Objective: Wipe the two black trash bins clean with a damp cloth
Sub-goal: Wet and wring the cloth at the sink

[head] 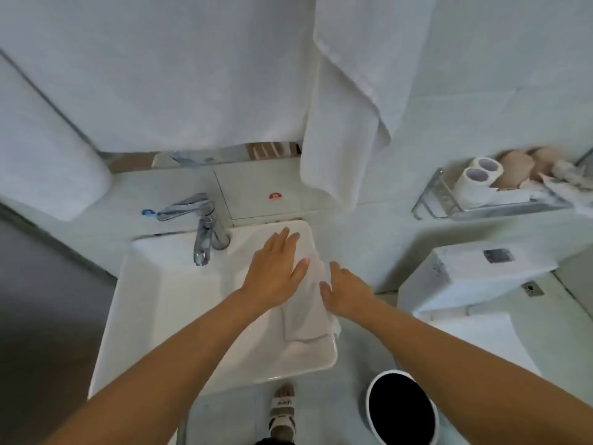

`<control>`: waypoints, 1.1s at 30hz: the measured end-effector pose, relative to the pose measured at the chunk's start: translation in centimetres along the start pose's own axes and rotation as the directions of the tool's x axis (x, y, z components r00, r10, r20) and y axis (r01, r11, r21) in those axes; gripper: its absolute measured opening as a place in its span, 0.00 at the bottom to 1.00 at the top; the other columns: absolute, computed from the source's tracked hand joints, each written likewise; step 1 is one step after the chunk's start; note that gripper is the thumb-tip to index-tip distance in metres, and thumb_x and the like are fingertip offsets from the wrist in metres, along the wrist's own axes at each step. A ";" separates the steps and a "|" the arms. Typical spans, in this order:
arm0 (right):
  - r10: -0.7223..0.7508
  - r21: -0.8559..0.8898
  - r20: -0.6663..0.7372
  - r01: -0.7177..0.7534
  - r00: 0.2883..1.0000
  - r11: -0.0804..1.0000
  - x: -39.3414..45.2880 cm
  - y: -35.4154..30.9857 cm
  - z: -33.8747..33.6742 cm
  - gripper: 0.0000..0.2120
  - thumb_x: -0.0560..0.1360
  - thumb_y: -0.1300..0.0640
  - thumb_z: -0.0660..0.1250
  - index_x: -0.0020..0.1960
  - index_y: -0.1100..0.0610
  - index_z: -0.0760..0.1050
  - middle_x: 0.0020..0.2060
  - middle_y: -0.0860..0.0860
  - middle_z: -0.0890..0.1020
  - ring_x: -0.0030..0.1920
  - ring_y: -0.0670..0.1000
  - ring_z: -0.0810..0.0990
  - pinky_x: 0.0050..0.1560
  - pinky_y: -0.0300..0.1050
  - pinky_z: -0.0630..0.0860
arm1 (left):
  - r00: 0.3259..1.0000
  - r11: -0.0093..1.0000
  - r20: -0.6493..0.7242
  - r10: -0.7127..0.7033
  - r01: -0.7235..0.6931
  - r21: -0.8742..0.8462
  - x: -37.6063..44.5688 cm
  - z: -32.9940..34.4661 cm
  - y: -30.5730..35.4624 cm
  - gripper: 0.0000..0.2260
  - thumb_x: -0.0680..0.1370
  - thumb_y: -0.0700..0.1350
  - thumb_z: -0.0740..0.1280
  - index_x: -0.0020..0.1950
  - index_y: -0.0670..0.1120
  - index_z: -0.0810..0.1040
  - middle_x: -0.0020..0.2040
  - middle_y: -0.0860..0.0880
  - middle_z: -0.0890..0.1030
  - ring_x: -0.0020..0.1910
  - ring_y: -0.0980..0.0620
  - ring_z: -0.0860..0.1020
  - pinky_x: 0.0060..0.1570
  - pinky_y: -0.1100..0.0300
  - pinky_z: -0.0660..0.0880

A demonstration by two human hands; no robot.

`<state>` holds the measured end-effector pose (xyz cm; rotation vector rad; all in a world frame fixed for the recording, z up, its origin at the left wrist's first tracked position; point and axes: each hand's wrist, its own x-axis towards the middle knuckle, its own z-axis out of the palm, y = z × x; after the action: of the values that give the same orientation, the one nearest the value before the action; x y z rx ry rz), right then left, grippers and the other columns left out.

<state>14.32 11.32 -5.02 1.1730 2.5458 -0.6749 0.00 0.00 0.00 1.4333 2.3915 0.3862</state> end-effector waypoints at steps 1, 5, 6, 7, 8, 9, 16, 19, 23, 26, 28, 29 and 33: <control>0.017 0.026 0.012 -0.018 1.000 0.999 0.6 -0.1 0.9 0.26 0.84 0.41 0.55 0.74 0.57 0.60 0.64 0.59 0.77 0.62 0.63 0.79 0.62 0.58 0.76 | 1.000 1.000 0.023 -0.012 0.012 -0.005 0.4 0.6 -0.4 0.29 0.87 0.58 0.55 0.85 0.48 0.55 0.86 0.45 0.53 0.84 0.42 0.54 0.79 0.42 0.60; 0.105 0.121 0.087 -0.115 0.991 0.986 2.1 -0.6 3.8 0.31 0.84 0.39 0.55 0.76 0.61 0.57 0.63 0.60 0.79 0.61 0.63 0.80 0.62 0.58 0.77 | 0.994 0.999 0.099 -0.041 0.044 -0.029 1.6 2.8 -2.2 0.28 0.87 0.57 0.55 0.84 0.47 0.57 0.86 0.44 0.54 0.84 0.42 0.55 0.78 0.44 0.60; 0.117 0.138 0.096 -0.129 0.989 0.982 2.2 -0.7 4.1 0.32 0.84 0.39 0.55 0.76 0.62 0.57 0.64 0.60 0.79 0.62 0.63 0.80 0.62 0.57 0.76 | 0.993 0.999 0.112 -0.036 0.040 -0.031 1.8 3.3 -2.6 0.28 0.87 0.57 0.56 0.84 0.47 0.57 0.86 0.44 0.55 0.84 0.42 0.56 0.78 0.45 0.61; 0.114 0.163 0.085 -0.127 0.990 0.978 2.5 -0.7 4.6 0.31 0.84 0.40 0.56 0.76 0.63 0.58 0.63 0.60 0.79 0.62 0.63 0.80 0.61 0.55 0.76 | 0.992 0.998 0.120 -0.033 0.038 -0.039 2.0 3.7 -3.0 0.28 0.87 0.57 0.56 0.84 0.46 0.57 0.86 0.44 0.55 0.84 0.42 0.56 0.78 0.44 0.61; 0.113 0.177 0.074 -0.124 0.991 0.976 2.6 -0.9 4.6 0.28 0.85 0.42 0.57 0.73 0.63 0.60 0.62 0.60 0.80 0.61 0.63 0.81 0.59 0.54 0.76 | 0.992 0.998 0.126 -0.028 0.035 -0.053 2.3 4.1 -3.4 0.28 0.87 0.57 0.56 0.84 0.46 0.58 0.86 0.43 0.56 0.84 0.42 0.56 0.78 0.44 0.62; 0.105 0.194 0.054 -0.114 0.993 0.974 2.8 -0.8 4.9 0.25 0.85 0.44 0.57 0.71 0.63 0.62 0.61 0.60 0.80 0.60 0.63 0.81 0.57 0.53 0.76 | 0.990 0.997 0.138 -0.030 0.039 -0.066 2.4 4.4 -3.8 0.28 0.87 0.56 0.57 0.84 0.46 0.58 0.85 0.43 0.56 0.84 0.41 0.56 0.78 0.44 0.62; 0.087 0.247 -0.026 -0.078 0.996 0.966 2.4 -0.4 4.7 0.17 0.87 0.50 0.55 0.66 0.62 0.69 0.56 0.61 0.82 0.56 0.64 0.81 0.50 0.50 0.73 | 0.978 0.983 0.190 -0.081 0.110 -0.148 2.4 5.7 -3.7 0.26 0.87 0.57 0.57 0.83 0.47 0.62 0.85 0.45 0.58 0.83 0.44 0.58 0.78 0.45 0.63; 0.074 0.292 -0.076 -0.049 0.994 0.955 1.7 0.0 3.4 0.16 0.87 0.51 0.54 0.65 0.62 0.71 0.54 0.60 0.83 0.54 0.63 0.82 0.45 0.46 0.69 | 0.973 0.962 0.198 -0.119 0.162 -0.222 2.2 4.9 -2.7 0.24 0.87 0.57 0.58 0.79 0.46 0.68 0.81 0.46 0.67 0.80 0.45 0.65 0.75 0.48 0.67; 0.030 0.394 -0.201 0.053 0.979 0.917 -0.4 -0.1 0.2 0.14 0.87 0.52 0.57 0.60 0.62 0.73 0.49 0.60 0.84 0.48 0.64 0.83 0.43 0.49 0.72 | 0.930 0.832 0.323 -0.178 0.317 -0.454 2.0 1.8 0.5 0.22 0.87 0.60 0.55 0.74 0.50 0.74 0.70 0.50 0.79 0.64 0.50 0.77 0.58 0.57 0.71; -0.014 0.440 -0.306 0.154 0.952 0.885 -2.7 -1.3 -2.8 0.13 0.87 0.51 0.57 0.63 0.59 0.74 0.49 0.55 0.85 0.47 0.58 0.84 0.45 0.49 0.78 | 0.875 0.532 0.457 -0.160 0.466 -0.707 1.5 -0.6 4.2 0.20 0.86 0.65 0.52 0.68 0.57 0.74 0.60 0.55 0.82 0.56 0.53 0.81 0.50 0.56 0.78; -0.070 0.407 -0.366 0.227 0.928 0.885 -4.3 -2.0 -4.5 0.15 0.86 0.52 0.58 0.70 0.55 0.71 0.50 0.52 0.86 0.48 0.56 0.85 0.48 0.51 0.81 | 0.889 0.378 0.435 -0.143 0.456 -0.806 1.2 -1.6 6.3 0.19 0.85 0.65 0.53 0.66 0.57 0.74 0.57 0.53 0.84 0.55 0.52 0.84 0.49 0.54 0.83; -0.108 0.359 -0.399 0.264 0.910 0.895 -5.1 -2.3 -5.2 0.18 0.85 0.53 0.59 0.74 0.54 0.69 0.50 0.52 0.86 0.47 0.56 0.85 0.46 0.49 0.80 | 0.910 0.360 0.383 -0.158 0.414 -0.836 1.0 -1.9 7.2 0.18 0.85 0.65 0.56 0.66 0.56 0.75 0.57 0.52 0.84 0.55 0.52 0.85 0.49 0.53 0.84; -0.197 0.279 -0.531 0.389 0.824 0.878 -7.1 -1.4 -7.1 0.20 0.80 0.48 0.61 0.68 0.54 0.75 0.46 0.50 0.86 0.43 0.53 0.83 0.42 0.47 0.77 | 0.971 0.335 0.136 -0.198 0.198 -0.921 1.2 -3.1 8.3 0.12 0.83 0.49 0.69 0.66 0.51 0.76 0.58 0.48 0.86 0.55 0.48 0.86 0.53 0.47 0.85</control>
<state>17.53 9.60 4.42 1.1825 3.1826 -1.1091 4.84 4.64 5.92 0.5416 1.6684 1.4043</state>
